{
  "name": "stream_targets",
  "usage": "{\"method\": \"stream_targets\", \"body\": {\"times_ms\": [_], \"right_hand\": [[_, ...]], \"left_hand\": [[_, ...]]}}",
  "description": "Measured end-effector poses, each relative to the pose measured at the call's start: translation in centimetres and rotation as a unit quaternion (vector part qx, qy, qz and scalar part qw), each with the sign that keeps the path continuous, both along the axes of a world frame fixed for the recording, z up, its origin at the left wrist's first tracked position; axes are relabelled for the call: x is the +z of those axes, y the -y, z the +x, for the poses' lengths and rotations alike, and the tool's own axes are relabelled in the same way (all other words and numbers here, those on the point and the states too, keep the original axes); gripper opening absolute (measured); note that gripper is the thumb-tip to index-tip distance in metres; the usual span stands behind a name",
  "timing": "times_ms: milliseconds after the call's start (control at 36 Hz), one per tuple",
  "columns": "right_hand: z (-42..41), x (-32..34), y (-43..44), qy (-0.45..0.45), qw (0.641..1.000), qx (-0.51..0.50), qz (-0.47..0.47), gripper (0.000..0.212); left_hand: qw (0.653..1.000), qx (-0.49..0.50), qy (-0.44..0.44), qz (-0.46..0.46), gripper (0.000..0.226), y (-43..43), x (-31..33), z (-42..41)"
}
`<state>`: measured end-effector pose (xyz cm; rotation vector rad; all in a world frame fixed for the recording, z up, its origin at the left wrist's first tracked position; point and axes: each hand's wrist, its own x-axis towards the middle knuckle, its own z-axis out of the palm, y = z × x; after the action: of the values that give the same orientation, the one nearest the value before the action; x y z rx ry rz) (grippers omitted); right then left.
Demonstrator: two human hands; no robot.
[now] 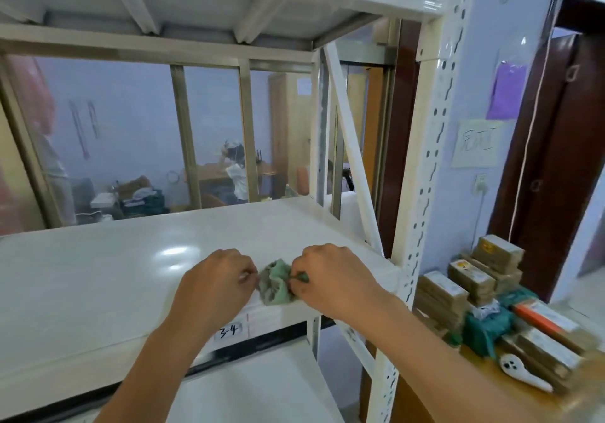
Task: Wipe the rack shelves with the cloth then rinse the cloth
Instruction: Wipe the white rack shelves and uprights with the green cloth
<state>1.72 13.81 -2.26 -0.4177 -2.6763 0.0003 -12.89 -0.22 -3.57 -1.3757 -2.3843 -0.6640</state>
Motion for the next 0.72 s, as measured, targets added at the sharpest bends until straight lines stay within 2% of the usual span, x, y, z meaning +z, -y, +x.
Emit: {"method": "stream_targets", "body": {"times_ms": [333,472,722], "right_hand": [[-10.4,1.3,-8.9,0.05,0.998,-0.028,-0.038,0.019],[-15.7,1.8,-13.7,0.034,0.995,-0.043,-0.084,0.018],[-21.7,1.7,-18.5,0.009,0.987,-0.129,-0.098,0.027]], "left_hand": [[0.999,-0.006,-0.037,0.018,0.018,0.1,-1.4,-0.5],[0.996,0.006,-0.09,0.027,0.017,-0.4,-1.8,-0.6],[0.996,-0.001,-0.072,0.052,0.01,-0.3,-1.8,-0.6]]}}
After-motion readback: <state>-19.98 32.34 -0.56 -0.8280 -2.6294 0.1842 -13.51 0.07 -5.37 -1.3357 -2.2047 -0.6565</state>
